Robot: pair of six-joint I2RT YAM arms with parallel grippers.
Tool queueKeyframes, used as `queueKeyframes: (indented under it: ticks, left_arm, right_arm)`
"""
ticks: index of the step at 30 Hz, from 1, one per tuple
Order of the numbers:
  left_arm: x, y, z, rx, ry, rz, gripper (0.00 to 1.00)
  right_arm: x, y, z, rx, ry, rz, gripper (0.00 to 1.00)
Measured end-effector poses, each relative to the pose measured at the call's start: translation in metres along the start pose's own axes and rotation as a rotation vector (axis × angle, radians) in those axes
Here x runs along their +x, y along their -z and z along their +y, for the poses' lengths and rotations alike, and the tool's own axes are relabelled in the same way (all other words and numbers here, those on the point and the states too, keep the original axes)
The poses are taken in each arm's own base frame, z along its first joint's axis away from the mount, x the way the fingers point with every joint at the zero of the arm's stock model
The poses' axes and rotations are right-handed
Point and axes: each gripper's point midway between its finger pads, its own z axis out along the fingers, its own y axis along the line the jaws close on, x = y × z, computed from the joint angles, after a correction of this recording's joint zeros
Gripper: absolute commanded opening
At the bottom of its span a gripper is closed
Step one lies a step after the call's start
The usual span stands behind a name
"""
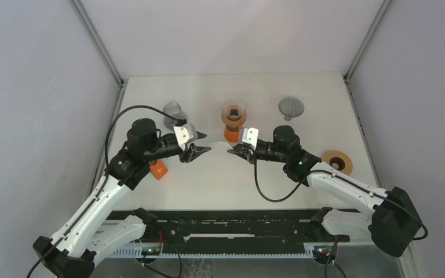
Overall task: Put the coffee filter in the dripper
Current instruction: Pick up the coffee filter from the coffee filter holder.
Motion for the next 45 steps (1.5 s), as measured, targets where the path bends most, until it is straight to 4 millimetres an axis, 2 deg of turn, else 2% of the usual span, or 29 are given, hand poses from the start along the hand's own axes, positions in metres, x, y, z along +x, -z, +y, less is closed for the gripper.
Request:
queueKeyframes:
  ticks: [7, 16, 23, 31, 45]
  left_arm:
    - [0.006, -0.007, -0.005, 0.044, -0.01, -0.004, 0.32]
    - [0.003, -0.007, -0.006, 0.055, -0.019, -0.019, 0.21]
    - [-0.001, -0.001, -0.005, 0.055, -0.013, -0.036, 0.21]
    - [0.001, 0.0, -0.014, 0.106, 0.011, -0.038, 0.2]
    - [0.005, 0.003, -0.007, 0.085, 0.041, -0.031, 0.16]
  right_arm:
    - [-0.003, -0.004, 0.01, -0.03, 0.01, -0.007, 0.0]
    - [-0.004, -0.006, 0.015, -0.042, 0.027, -0.009, 0.0]
    - [-0.004, -0.007, 0.015, -0.045, 0.046, -0.008, 0.0]
    - [-0.004, -0.007, 0.014, -0.044, 0.061, -0.007, 0.0]
    - [-0.003, -0.007, 0.016, -0.053, 0.078, -0.004, 0.0]
